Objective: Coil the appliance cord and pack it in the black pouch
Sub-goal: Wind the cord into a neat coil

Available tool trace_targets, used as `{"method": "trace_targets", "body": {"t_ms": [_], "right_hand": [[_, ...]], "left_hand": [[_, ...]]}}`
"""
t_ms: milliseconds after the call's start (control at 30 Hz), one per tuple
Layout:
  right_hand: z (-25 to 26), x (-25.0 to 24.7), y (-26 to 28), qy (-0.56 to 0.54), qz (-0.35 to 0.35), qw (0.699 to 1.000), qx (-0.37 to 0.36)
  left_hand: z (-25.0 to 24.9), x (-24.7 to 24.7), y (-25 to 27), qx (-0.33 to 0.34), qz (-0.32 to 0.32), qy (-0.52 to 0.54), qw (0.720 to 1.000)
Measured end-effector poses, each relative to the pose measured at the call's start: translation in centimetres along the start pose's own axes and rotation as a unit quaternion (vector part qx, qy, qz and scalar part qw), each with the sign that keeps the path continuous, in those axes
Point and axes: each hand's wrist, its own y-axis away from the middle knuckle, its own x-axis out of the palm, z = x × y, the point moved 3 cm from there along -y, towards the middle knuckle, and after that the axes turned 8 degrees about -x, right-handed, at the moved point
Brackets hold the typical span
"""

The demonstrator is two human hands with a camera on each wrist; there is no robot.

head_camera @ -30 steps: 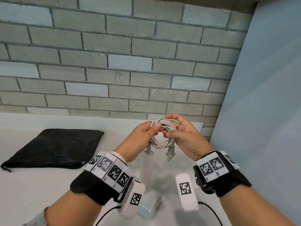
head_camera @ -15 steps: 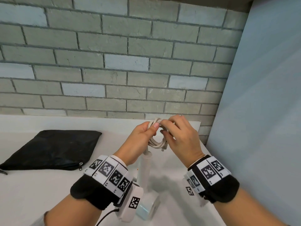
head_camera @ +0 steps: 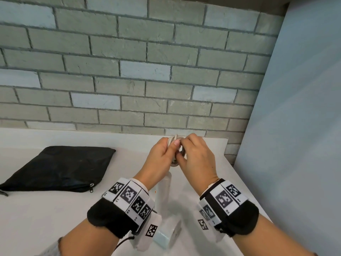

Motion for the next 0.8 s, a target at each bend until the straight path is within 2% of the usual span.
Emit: {"method": "trace_targets", "body": {"t_ms": [100, 167, 267, 400, 467, 600, 667, 800], "right_hand": [[-0.1, 0.2, -0.2, -0.106, 0.012, 0.994, 0.035], [-0.3, 0.3, -0.4, -0.125, -0.005, 0.991, 0.048], [-0.2, 0.3, -0.3, -0.097, -0.019, 0.994, 0.037], [0.3, 0.5, -0.1, -0.001, 0.022, 1.000, -0.010], [0.4, 0.5, -0.2, 0.007, 0.026, 0.999, -0.023], [0.6, 0.4, -0.2, -0.103, 0.063, 0.992, 0.017], [0.7, -0.1, -0.3, -0.181, 0.097, 0.978, 0.036], [-0.3, -0.7, -1.0, -0.325, 0.135, 0.933, 0.076]], "left_hand": [[-0.1, -0.1, 0.3, 0.003, 0.018, 0.030, 0.999], [-0.2, -0.1, 0.4, 0.007, 0.030, 0.053, 0.998], [0.0, -0.2, 0.5, 0.007, 0.049, 0.057, 0.997], [0.2, -0.2, 0.4, 0.008, 0.035, 0.043, 0.998], [0.2, 0.0, 0.3, 0.016, 0.039, 0.044, 0.998], [0.2, -0.2, 0.3, 0.021, 0.045, 0.044, 0.998], [0.2, -0.4, 0.3, 0.031, 0.042, 0.038, 0.998], [0.3, -0.8, 0.0, 0.103, 0.013, -0.081, 0.991]]}}
